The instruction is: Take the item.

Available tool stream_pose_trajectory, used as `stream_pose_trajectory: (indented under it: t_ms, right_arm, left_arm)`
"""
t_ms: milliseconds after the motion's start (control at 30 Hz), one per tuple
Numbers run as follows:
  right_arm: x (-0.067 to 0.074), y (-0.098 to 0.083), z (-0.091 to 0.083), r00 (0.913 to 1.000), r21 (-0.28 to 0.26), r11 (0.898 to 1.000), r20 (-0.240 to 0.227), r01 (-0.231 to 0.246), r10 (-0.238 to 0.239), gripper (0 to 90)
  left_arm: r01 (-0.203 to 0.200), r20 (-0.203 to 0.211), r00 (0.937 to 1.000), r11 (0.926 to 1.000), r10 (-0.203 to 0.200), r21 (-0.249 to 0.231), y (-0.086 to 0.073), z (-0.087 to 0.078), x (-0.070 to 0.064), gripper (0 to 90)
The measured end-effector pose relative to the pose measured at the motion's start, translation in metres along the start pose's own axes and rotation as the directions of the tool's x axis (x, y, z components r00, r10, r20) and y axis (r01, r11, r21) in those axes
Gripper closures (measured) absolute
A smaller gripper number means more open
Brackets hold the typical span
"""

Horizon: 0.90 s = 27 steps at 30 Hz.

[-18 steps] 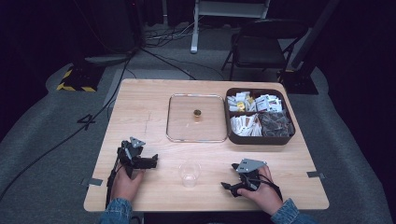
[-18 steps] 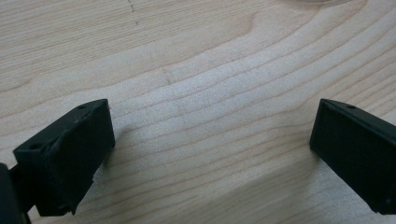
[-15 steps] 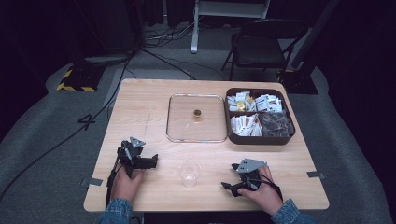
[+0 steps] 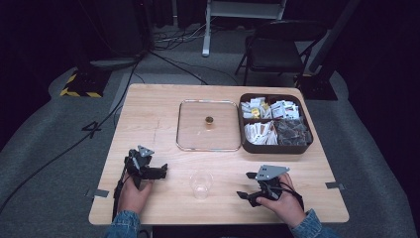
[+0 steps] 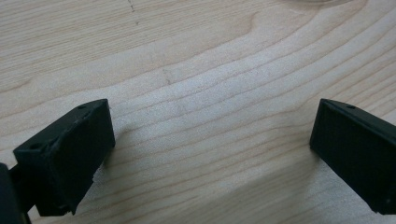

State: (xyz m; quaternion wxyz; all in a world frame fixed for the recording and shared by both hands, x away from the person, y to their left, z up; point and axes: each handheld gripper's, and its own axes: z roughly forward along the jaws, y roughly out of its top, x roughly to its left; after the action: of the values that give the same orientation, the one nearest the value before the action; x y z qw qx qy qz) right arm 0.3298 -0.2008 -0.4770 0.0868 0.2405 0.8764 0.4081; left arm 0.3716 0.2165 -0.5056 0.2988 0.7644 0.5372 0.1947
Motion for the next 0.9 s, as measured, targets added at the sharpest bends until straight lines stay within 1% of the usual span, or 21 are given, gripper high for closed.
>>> stream_pose_trajectory:
  t_ms: [33,100,133,300,333,400,533,633,667,733,900]
  right_arm:
    - [0.0,0.005,-0.006,0.9999,-0.017,1.0,-0.006,0.009,-0.009,24.0]
    - [-0.001,0.009,-0.012,0.9999,-0.032,0.999,-0.01,0.012,-0.012,24.6]
    - [-0.001,0.009,-0.012,0.9999,-0.032,0.999,-0.01,0.012,-0.012,24.6]
    - [-0.004,0.016,-0.024,0.9998,-0.055,0.998,-0.015,0.015,-0.016,24.5]
    - [-0.005,0.02,-0.028,0.9997,-0.064,0.998,-0.023,0.009,-0.011,24.6]
    - [-0.007,0.025,-0.033,0.9996,-0.071,0.997,-0.025,0.01,-0.012,24.7]
    - [-0.01,0.032,-0.04,0.9997,-0.082,0.996,-0.013,0.018,-0.019,24.7]
    - [-0.015,0.038,-0.046,0.9999,-0.09,0.996,-0.007,0.014,-0.015,24.5]
    - [-0.02,0.041,-0.051,0.9999,-0.094,0.996,0.003,0.012,-0.012,24.0]
    - [-0.022,0.041,-0.052,0.9999,-0.098,0.995,0.006,0.011,-0.011,23.7]
    - [-0.035,0.045,-0.061,0.9995,-0.115,0.993,0.031,-0.004,0.007,22.7]
  left_arm:
    - [0.0,0.0,1.0,1.0,0.0,0.0,0.0,0.0,0.0,0.2]
    - [0.0,0.0,1.0,1.0,0.0,0.0,0.0,0.0,0.0,0.2]
    - [-0.001,-0.001,1.0,1.0,0.001,0.001,0.0,0.0,0.0,0.2]
    - [0.0,-0.001,1.0,1.0,0.0,0.001,0.0,0.0,0.0,0.2]
    - [-0.001,0.0,1.0,1.0,0.001,0.001,0.0,0.0,0.0,0.2]
    - [-0.001,0.0,1.0,1.0,0.001,0.001,0.0,0.0,0.0,0.2]
    - [-0.001,0.0,1.0,1.0,0.001,0.002,0.0,0.0,0.0,0.2]
    - [-0.001,0.0,1.0,1.0,0.001,0.001,0.0,0.0,0.0,0.2]
    - [0.0,0.0,1.0,1.0,0.0,0.0,0.0,0.0,0.0,0.2]
    - [-0.001,0.0,1.0,1.0,0.001,0.001,0.0,0.0,0.0,0.2]
    - [-0.001,0.0,1.0,1.0,0.001,0.001,0.0,0.0,0.0,0.2]
